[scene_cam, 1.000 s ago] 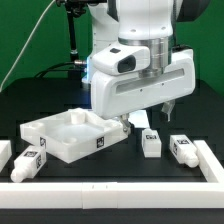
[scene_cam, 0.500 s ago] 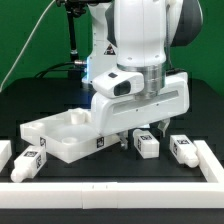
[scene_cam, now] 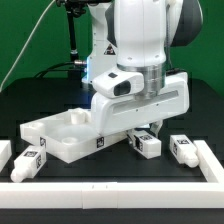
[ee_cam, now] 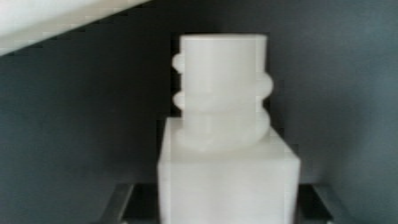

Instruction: Assemble one leg

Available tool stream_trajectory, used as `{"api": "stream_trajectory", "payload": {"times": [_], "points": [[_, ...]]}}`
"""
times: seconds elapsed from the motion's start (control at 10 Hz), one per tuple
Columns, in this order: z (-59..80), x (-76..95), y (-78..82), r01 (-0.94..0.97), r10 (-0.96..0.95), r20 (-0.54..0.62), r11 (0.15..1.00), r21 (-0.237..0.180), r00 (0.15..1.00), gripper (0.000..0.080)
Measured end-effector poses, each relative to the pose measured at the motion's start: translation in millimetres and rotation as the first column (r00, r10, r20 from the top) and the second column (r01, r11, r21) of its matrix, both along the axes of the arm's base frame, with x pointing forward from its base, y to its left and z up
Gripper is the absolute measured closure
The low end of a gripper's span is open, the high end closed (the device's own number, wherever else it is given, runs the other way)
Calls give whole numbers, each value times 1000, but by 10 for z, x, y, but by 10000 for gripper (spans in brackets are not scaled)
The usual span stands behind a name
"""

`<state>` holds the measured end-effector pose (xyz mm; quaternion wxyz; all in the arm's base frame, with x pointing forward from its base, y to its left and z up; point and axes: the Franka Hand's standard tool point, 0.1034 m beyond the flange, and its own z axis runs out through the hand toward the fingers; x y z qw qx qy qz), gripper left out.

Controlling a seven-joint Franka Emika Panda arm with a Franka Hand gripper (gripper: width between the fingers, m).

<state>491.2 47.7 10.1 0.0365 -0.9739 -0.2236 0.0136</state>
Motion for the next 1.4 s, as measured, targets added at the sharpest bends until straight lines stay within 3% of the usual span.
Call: {"api": "stream_trajectory", "payload": {"times": [0.1,0.2,0.3,0.4,0.5,0.9,1.2,1.4], "points": [[19,-24,27,46,-46,-10,999,-2,999,515],[173,-159,118,119,-119,-27,993,-13,992,515],[288,-408,173,158,-158,-31,987,-24,987,515],[308,-639,261,247,-249,-43,968,-41,968,515],[297,-701,344,309,-311,-59,950,-51,948,515],[277,-705,340,290,-293,-61,956,-50,954,515],[49,-1035,206,426,-428,-65,903,-55,901,515],[6,-1078,181,442,-445,-67,895,-55,893,515]]}}
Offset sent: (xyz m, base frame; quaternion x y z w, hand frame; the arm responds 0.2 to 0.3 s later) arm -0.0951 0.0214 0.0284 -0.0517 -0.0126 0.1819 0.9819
